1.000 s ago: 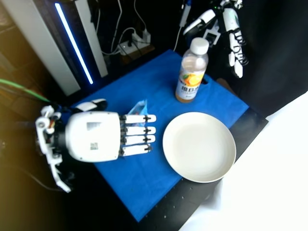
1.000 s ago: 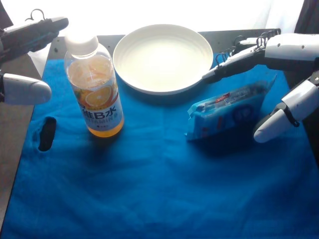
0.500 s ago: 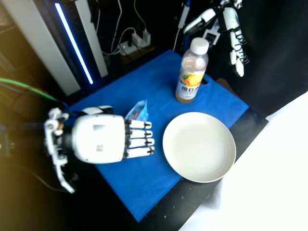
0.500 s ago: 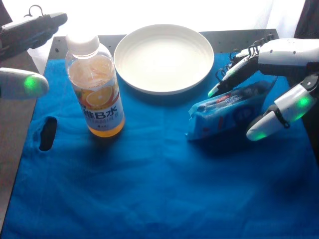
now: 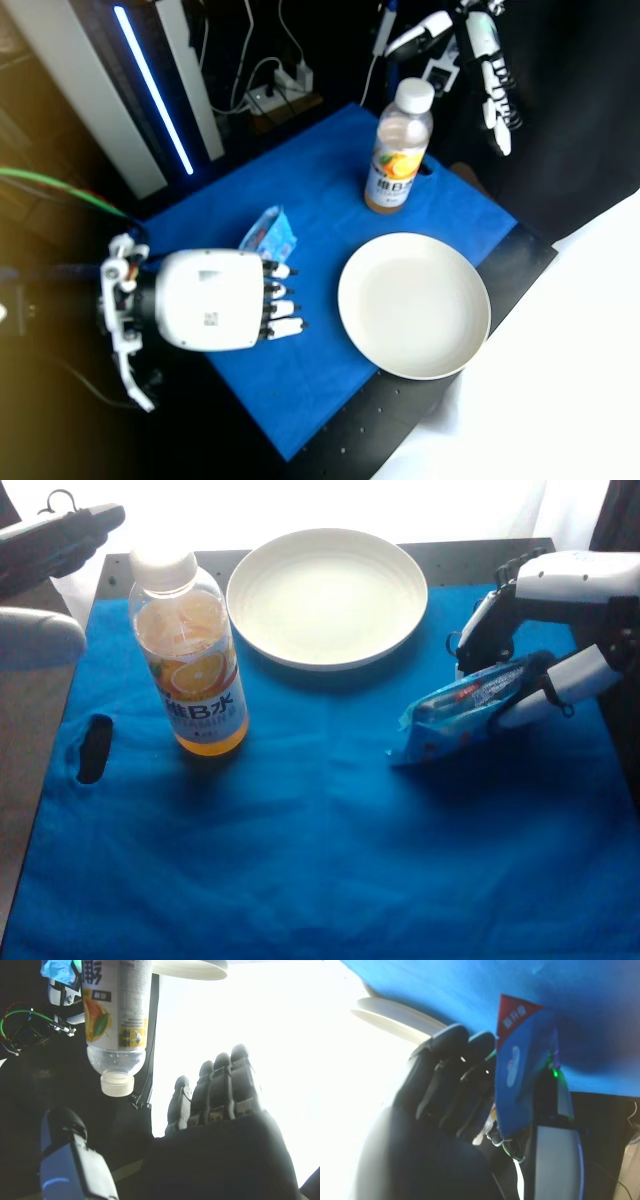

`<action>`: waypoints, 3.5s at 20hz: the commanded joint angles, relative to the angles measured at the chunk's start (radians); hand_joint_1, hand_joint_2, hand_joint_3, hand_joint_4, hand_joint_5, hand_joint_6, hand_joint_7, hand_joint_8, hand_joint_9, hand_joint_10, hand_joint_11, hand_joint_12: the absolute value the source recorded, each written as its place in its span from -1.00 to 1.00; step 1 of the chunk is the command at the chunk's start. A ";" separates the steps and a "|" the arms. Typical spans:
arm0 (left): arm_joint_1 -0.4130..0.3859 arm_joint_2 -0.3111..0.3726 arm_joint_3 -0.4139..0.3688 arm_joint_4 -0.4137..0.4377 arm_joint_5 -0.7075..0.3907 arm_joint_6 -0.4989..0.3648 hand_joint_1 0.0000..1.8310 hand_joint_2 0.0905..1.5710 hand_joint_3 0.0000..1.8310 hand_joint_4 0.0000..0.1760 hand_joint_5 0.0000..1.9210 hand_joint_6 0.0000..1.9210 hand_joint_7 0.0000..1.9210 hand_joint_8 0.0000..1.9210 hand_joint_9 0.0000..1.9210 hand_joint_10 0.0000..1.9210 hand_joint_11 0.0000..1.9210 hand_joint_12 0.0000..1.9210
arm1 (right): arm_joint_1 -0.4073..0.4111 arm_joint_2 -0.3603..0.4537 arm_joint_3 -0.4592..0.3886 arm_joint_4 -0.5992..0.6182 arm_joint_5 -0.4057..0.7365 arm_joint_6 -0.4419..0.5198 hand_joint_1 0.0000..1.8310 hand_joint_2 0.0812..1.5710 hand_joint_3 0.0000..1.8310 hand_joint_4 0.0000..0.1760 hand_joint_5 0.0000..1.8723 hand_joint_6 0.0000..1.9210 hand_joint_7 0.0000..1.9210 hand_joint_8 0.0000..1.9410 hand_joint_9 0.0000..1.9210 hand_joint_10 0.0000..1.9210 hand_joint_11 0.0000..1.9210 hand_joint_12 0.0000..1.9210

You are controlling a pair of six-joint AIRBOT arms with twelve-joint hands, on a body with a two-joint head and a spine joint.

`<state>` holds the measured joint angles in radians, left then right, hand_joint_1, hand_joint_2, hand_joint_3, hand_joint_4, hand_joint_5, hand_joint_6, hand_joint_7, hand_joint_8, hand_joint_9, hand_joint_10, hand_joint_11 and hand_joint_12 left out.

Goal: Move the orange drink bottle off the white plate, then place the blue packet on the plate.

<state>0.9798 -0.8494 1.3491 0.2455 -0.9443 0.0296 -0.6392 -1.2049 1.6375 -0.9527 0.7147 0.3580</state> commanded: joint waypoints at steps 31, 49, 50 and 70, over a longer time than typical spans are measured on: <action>0.088 0.018 -0.017 -0.158 -0.161 0.026 -0.69 0.02 -0.99 1.00 -1.00 -1.00 -1.00 -1.00 -1.00 -1.00 -1.00 -1.00 | 0.281 -0.094 0.128 0.084 0.073 -0.025 0.39 0.34 -1.00 -1.00 0.36 -0.83 0.04 0.25 -0.17 0.43 -0.47 0.78; 0.131 0.004 -0.024 -0.212 -0.231 0.030 -0.69 0.09 -1.00 0.78 -1.00 -1.00 -1.00 -1.00 -1.00 -1.00 -1.00 -1.00 | 0.230 -0.346 0.438 0.249 0.049 -0.023 0.40 0.25 -1.00 -1.00 0.25 -0.39 0.41 -0.57 0.39 -0.56 0.05 0.19; 0.131 0.003 -0.024 -0.212 -0.234 0.030 -0.69 0.09 -1.00 0.78 -1.00 -1.00 -1.00 -1.00 -1.00 -1.00 -1.00 -1.00 | 0.228 -0.357 0.451 0.249 0.049 -0.021 0.40 0.25 -1.00 -1.00 0.25 -0.39 0.41 -0.57 0.39 -0.56 0.05 0.19; 0.133 -0.024 -0.026 -0.236 -0.282 0.030 -0.74 0.13 -1.00 1.00 -1.00 -1.00 -1.00 -1.00 -1.00 -1.00 -1.00 -1.00 | 0.153 -0.484 0.586 0.194 -0.083 0.005 0.52 0.34 -1.00 -1.00 0.05 -0.23 0.09 -0.15 0.11 0.15 -0.08 0.19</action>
<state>1.1168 -0.8711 1.3262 0.0536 -1.1084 0.0643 -0.4938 -1.6890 2.2192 -0.8055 0.5785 0.3599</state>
